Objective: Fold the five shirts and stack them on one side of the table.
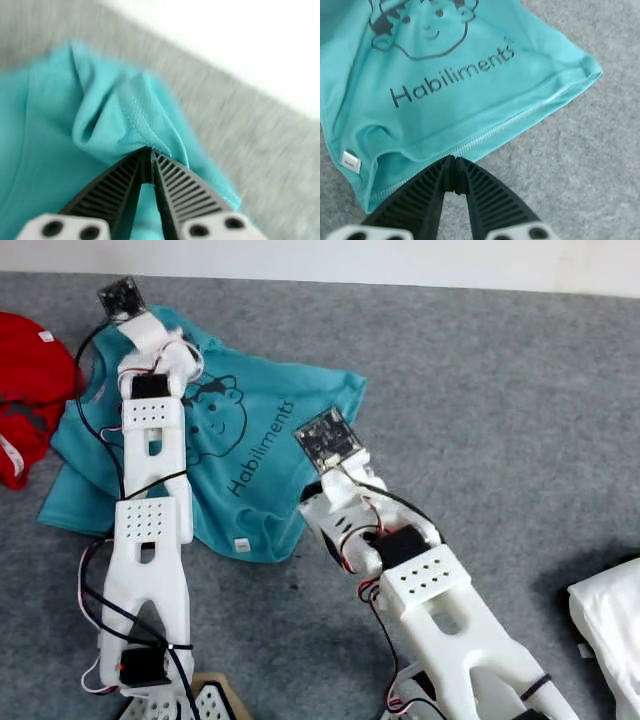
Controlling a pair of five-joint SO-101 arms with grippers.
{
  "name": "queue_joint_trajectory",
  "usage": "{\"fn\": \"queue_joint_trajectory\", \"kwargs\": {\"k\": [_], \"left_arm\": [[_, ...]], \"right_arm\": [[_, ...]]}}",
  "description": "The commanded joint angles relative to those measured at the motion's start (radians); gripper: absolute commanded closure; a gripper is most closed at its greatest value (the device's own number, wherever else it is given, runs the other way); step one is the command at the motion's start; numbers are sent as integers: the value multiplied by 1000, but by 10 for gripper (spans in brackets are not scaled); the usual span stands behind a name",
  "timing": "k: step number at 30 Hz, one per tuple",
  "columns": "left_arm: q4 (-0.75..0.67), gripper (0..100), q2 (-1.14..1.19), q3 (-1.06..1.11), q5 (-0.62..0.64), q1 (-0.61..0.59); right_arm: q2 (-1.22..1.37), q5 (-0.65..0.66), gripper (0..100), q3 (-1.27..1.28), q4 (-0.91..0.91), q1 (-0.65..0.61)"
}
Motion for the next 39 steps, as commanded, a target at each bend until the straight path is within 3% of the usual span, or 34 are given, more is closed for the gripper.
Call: {"fn": "queue_joint_trajectory", "kwargs": {"k": [1,13,16,20,26,33,39], "left_arm": [[-103,993,-27,-87,8,31],[-66,993,-147,-76,8,-35],[144,993,-225,-79,9,-73],[600,993,-446,-79,9,-96],[1026,993,-642,-74,9,-156],[1048,993,-622,90,6,-298],[1049,994,-725,348,-140,-272]], "right_arm": [[13,-5,992,12,-71,-13],[182,-9,990,-51,-67,-59],[182,-9,918,-62,-8,-125],[186,-11,809,-105,31,-165],[196,-12,803,-170,30,-240],[308,-18,801,-240,28,-274],[501,-54,800,-360,35,-265]]}}
